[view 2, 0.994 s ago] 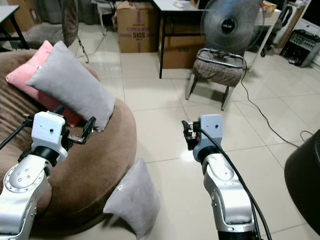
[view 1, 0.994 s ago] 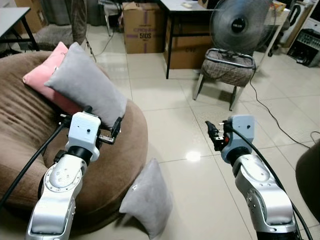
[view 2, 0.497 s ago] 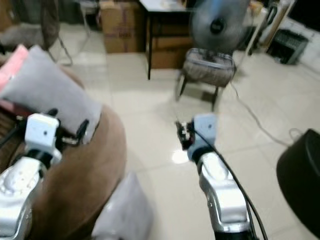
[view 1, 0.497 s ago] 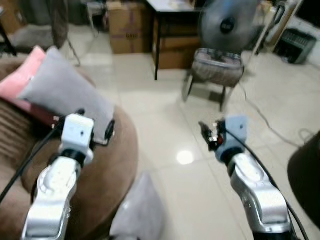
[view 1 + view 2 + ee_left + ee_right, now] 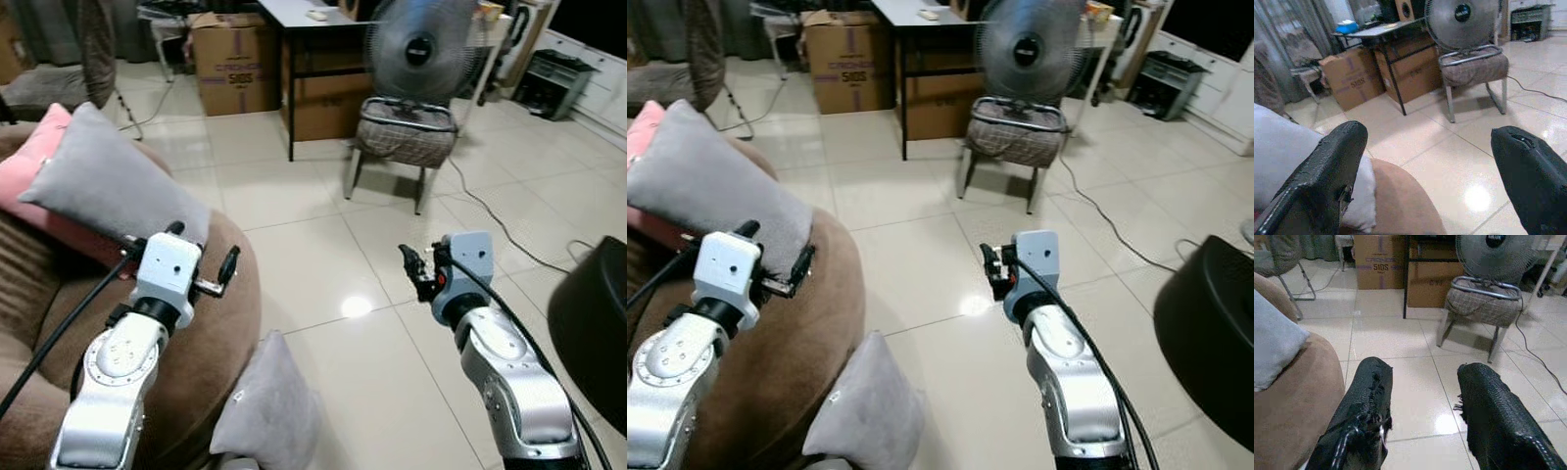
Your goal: Move the pillow to the sofa from floor
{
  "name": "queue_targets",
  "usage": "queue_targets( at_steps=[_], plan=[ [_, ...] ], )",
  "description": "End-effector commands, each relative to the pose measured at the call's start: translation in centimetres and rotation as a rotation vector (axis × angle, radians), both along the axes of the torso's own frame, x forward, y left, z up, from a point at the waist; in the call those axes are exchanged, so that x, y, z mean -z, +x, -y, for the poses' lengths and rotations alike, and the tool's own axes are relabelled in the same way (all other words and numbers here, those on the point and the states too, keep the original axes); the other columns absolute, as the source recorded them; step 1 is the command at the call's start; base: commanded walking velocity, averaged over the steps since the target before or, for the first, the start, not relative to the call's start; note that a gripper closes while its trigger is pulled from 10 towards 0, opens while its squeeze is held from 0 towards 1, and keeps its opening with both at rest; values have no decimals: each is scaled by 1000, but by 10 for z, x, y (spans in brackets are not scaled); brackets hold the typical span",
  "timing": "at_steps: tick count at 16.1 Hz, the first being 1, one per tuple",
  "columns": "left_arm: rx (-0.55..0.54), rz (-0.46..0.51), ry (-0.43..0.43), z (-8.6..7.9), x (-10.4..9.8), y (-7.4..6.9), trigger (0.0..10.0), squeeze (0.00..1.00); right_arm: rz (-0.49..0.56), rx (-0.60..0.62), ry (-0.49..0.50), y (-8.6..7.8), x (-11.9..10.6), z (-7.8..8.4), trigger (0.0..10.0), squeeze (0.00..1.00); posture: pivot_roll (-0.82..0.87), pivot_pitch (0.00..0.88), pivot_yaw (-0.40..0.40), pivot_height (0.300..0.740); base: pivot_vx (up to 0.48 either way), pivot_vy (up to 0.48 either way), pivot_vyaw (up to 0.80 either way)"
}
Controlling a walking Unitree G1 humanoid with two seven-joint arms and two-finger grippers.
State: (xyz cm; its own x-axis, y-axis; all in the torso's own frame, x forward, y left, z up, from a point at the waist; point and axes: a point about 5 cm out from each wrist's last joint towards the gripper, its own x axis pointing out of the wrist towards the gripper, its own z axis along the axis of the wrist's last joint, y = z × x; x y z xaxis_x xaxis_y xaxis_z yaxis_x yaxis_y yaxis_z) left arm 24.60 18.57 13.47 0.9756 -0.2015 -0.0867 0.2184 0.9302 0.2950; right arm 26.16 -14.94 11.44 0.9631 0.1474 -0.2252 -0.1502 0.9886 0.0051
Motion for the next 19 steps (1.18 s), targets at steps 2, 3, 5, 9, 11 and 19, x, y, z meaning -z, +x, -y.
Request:
queue_targets(
  at_steps=[2,3,5,9,11,19],
  plan=[
    [10,-7,-6,4,1,2,10000,0,10,-4,0,1,-1,2,10000,0,67,0,-27,700,0,0,0],
    [9,-4,-18,5,1,3,10000,0,11,-7,-7,0,-1,3,10000,0,66,0,-25,690,0,0,0],
    [9,-4,-24,6,1,3,10000,0,10,-7,-10,0,0,3,10000,0,65,0,-23,680,0,0,0],
    [-19,-5,-35,6,3,4,10000,0,8,-2,-23,0,2,4,10000,0,65,0,-23,650,0,0,0],
    [-32,-6,-41,6,4,5,10000,0,25,-7,9,1,0,4,10000,0,66,0,-25,636,0,0,0],
    [-12,14,-63,9,0,6,10000,0,14,-6,74,1,0,2,10000,0,68,0,-23,636,0,0,0]
  ],
)
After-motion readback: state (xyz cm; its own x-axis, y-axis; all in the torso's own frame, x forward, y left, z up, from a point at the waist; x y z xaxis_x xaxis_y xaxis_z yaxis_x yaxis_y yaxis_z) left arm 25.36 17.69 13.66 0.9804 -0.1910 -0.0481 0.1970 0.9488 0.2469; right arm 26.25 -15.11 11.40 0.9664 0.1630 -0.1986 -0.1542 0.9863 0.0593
